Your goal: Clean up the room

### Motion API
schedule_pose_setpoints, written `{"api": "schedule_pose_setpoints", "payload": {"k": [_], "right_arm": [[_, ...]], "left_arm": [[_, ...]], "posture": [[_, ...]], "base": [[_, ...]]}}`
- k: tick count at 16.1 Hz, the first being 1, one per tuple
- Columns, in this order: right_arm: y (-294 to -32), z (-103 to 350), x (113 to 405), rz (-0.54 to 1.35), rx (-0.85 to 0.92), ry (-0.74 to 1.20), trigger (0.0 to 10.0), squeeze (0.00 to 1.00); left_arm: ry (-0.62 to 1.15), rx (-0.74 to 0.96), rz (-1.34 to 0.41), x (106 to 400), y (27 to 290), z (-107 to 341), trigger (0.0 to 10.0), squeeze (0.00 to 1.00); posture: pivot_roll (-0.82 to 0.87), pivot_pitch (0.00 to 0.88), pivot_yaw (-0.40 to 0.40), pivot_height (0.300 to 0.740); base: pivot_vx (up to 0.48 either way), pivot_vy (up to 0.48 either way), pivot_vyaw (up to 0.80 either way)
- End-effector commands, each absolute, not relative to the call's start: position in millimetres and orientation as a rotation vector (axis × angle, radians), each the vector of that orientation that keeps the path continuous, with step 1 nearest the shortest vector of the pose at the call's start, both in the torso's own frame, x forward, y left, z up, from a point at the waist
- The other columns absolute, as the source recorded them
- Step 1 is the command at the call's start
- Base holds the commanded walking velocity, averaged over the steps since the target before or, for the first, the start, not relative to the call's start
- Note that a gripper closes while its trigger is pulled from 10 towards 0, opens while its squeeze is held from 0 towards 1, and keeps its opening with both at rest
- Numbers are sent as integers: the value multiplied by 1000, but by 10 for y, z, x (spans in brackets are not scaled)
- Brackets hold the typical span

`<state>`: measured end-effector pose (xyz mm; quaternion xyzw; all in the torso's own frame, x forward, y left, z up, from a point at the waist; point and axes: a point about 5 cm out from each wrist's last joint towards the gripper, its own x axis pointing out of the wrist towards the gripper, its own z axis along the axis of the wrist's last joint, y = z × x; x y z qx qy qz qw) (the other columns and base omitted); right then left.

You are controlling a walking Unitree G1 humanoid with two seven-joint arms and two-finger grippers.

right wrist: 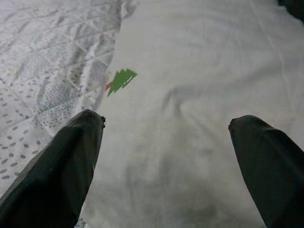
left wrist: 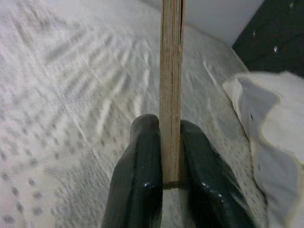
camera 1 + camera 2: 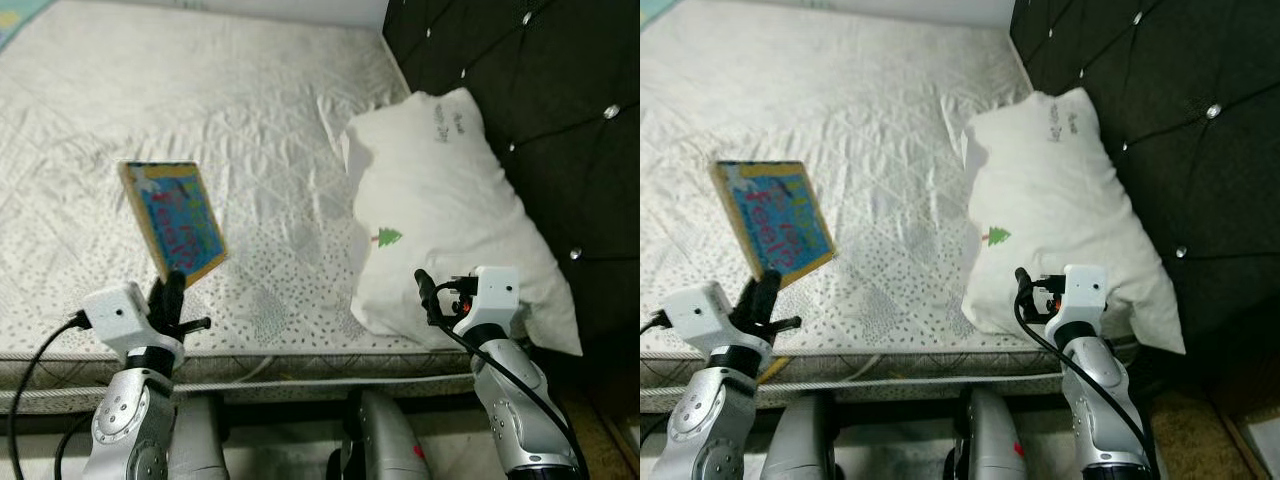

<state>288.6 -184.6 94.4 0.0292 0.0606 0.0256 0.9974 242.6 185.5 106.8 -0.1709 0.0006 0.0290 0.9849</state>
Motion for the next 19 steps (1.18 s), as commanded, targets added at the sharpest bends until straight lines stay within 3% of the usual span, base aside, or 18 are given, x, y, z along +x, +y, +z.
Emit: {"api": "schedule_pose_setpoints", "payload": {"k": [1,4,9,13,19], "right_arm": [[-1902,951,2872,32,46,119,10000,0],[-1943,993,2867,27,14,101,10000,0],[-2060,1084,2803,18,-82,70,10000,0],[-2074,1188,2840,19,-19,79,10000,0],[-2137,1237,2842,65,-26,107,10000,0]], "left_arm": [[22,-393,-10,2449,1783,1059,10000,0],[55,-637,-187,2486,1593,1146,10000,0],[225,-802,-383,2494,1305,1075,10000,0],[384,-820,-351,2467,1298,910,10000,0],[529,-819,-181,2327,1577,694,10000,0]], "posture": [[17,141,-114,576],[-19,151,-121,576],[-76,153,-130,576],[-85,155,-142,576],[-82,165,-155,576]], "base": [[0,0,0],[0,0,0],[0,0,0],[0,0,0],[0,0,0]]}}
